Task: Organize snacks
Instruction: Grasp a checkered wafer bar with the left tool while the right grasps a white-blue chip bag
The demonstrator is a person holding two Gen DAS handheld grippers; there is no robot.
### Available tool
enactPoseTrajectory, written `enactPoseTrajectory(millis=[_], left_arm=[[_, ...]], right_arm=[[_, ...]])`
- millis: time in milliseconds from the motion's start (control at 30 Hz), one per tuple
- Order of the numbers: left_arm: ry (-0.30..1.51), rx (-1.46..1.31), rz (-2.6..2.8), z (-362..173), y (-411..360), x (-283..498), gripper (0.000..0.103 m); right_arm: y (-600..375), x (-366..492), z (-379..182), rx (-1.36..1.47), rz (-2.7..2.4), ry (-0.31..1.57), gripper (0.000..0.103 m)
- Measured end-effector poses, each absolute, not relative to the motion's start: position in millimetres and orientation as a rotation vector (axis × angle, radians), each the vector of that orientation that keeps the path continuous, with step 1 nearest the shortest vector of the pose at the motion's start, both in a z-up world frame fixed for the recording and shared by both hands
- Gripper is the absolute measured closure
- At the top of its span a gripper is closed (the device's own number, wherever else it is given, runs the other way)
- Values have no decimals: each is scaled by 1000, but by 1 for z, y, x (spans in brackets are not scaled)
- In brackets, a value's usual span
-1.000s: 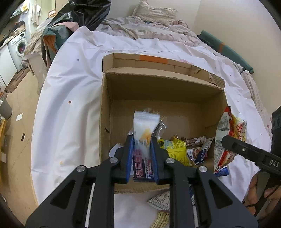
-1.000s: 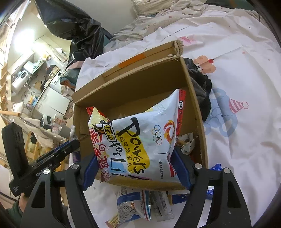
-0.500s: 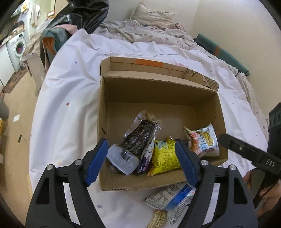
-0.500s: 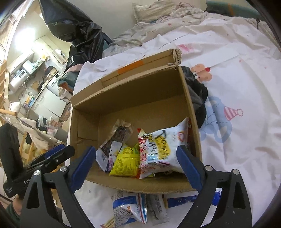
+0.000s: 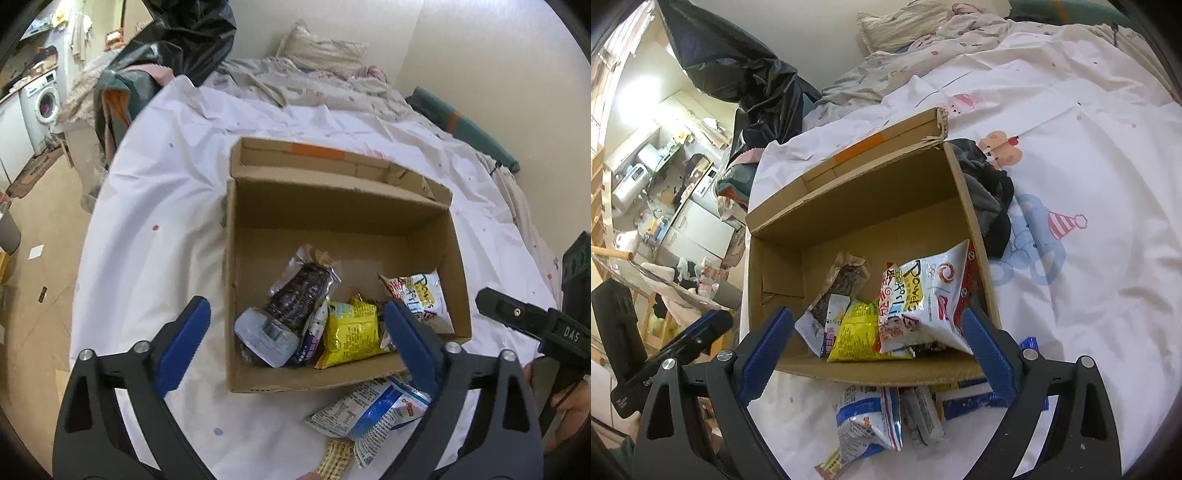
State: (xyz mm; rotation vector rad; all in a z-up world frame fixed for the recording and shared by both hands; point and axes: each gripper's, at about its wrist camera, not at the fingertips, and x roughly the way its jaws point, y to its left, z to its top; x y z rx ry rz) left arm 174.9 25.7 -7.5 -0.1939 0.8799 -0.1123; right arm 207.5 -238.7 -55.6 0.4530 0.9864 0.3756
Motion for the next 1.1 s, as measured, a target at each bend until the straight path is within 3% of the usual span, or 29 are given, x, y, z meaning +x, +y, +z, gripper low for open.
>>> enactPoseTrajectory(millis=[467, 767, 967, 1100], left_arm=[[989, -171, -108, -23, 31, 138, 9], [1329, -36, -237, -98, -16, 121, 11], [1451, 88, -330, -134, -51, 112, 24], [1512, 195, -353, -157, -70, 102, 39]], right_arm=[[-250, 175, -55, 458, 338, 1029, 8], [-261, 156, -67, 500, 310, 1073, 8], [-271, 151, -71, 476, 286, 1085, 8], [-281, 150, -72, 501, 268, 1084, 8]])
